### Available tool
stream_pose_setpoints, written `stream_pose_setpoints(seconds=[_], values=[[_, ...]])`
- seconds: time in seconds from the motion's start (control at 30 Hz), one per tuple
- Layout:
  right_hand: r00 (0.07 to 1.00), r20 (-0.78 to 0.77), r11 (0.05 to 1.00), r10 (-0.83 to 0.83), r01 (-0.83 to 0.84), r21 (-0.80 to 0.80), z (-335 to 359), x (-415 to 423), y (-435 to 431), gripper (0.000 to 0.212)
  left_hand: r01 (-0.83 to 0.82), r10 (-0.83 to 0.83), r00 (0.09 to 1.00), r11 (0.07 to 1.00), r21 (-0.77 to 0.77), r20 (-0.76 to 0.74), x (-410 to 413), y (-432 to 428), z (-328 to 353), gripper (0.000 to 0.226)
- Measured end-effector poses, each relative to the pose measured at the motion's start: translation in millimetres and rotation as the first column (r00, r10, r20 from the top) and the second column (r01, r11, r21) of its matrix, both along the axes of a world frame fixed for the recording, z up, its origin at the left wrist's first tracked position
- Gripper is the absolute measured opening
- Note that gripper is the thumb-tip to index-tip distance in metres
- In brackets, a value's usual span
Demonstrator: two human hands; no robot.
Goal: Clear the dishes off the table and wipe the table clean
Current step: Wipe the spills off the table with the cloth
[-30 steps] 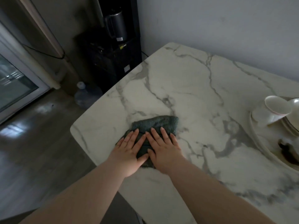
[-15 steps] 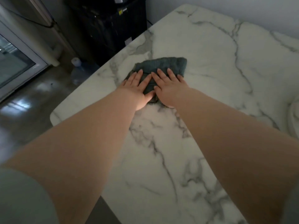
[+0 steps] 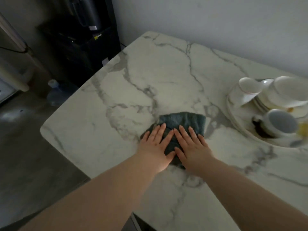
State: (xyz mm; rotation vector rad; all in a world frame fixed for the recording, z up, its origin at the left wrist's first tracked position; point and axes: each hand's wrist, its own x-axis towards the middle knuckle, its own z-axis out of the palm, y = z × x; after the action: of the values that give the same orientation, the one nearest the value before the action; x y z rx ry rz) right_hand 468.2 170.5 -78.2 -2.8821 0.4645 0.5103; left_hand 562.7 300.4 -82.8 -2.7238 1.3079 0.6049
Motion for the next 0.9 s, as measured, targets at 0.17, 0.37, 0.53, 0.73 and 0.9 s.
stream_pose_setpoints(seconds=[0.17, 0.37, 0.53, 0.73, 0.9], values=[[0.991, -0.039, 0.990, -0.128, 0.130, 0.059, 3.2, -90.5, 16.6, 0.083, 0.126, -0.127, 0.992, 0.992, -0.027, -0.028, -75.7, 8.7, 1.7, 0.072], [0.984, -0.066, 0.982, -0.165, 0.171, 0.083, 8.0, -143.6, 27.0, 0.082, 0.205, -0.203, 0.978, 0.977, 0.051, -0.053, -120.7, 12.4, 5.0, 0.072], [0.990, -0.019, 0.987, -0.139, 0.140, 0.085, 8.5, -122.0, 5.8, 0.083, 0.184, -0.180, 0.982, 0.981, 0.061, -0.062, -99.8, -5.4, 7.6, 0.071], [0.996, 0.014, 0.995, -0.092, 0.091, 0.040, -0.7, -46.1, -62.9, 0.061, 0.047, -0.047, 0.999, 0.998, 0.035, 0.000, -39.9, -66.7, -0.9, 0.071], [0.998, 0.026, 0.997, -0.062, 0.061, 0.039, -6.9, 24.1, -123.8, 0.059, -0.022, 0.019, 0.999, 0.995, 0.094, 0.027, 22.8, -127.8, -4.6, 0.070]])
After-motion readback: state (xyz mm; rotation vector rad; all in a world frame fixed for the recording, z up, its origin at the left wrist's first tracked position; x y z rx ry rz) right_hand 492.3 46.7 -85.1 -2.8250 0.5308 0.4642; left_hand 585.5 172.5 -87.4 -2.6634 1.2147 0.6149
